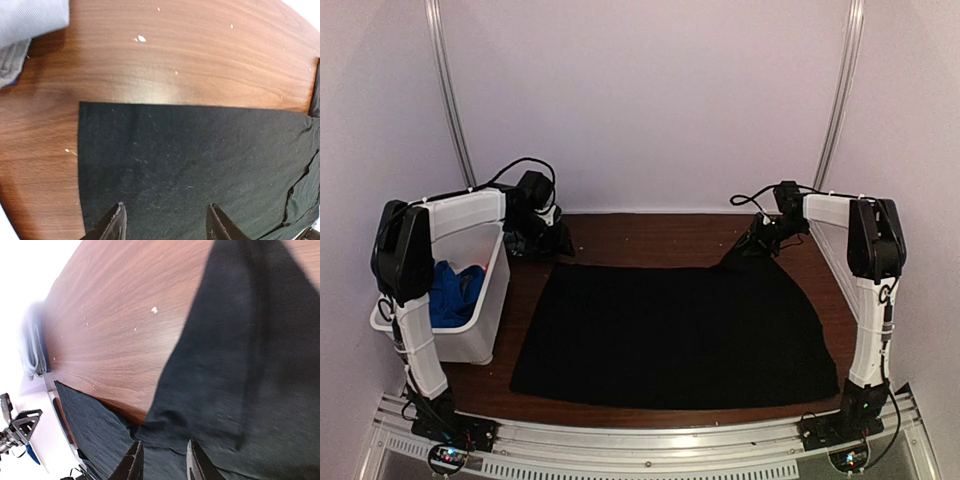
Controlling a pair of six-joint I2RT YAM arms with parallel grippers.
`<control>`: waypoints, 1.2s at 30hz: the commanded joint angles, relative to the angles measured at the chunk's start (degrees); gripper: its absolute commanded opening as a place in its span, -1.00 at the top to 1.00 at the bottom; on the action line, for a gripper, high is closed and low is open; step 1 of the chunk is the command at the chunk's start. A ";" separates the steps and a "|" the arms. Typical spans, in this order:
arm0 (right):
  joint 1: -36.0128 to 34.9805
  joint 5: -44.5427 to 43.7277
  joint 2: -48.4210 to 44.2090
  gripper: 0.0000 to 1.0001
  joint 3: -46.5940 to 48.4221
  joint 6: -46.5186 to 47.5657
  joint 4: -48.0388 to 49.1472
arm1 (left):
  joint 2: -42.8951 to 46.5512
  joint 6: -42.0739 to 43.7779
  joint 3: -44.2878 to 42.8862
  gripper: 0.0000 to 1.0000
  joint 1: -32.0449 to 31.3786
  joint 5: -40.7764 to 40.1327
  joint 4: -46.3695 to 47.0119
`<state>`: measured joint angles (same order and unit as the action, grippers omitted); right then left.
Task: Fold and stack the mixed laundry pile
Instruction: Adjust the 1/3-folded T-shirt at the center of the board, then pick up the 1/3-folded T-shirt from the center of the board.
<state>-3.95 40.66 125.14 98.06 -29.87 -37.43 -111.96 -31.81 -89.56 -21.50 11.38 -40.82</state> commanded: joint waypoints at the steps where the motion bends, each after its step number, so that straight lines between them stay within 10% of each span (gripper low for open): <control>1: -0.78 -3.80 1.75 0.39 2.37 -1.31 -1.46 | 2.34 1.02 -1.63 -0.13 0.75 0.12 0.50; 36: -3.06 -13.78 3.47 0.59 2.45 3.49 -7.39 | 0.36 0.86 -0.54 -0.13 0.84 -0.15 0.04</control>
<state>-6.52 26.92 127.33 98.08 -26.09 -45.21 -111.55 -31.75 -89.89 -20.93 11.35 -40.88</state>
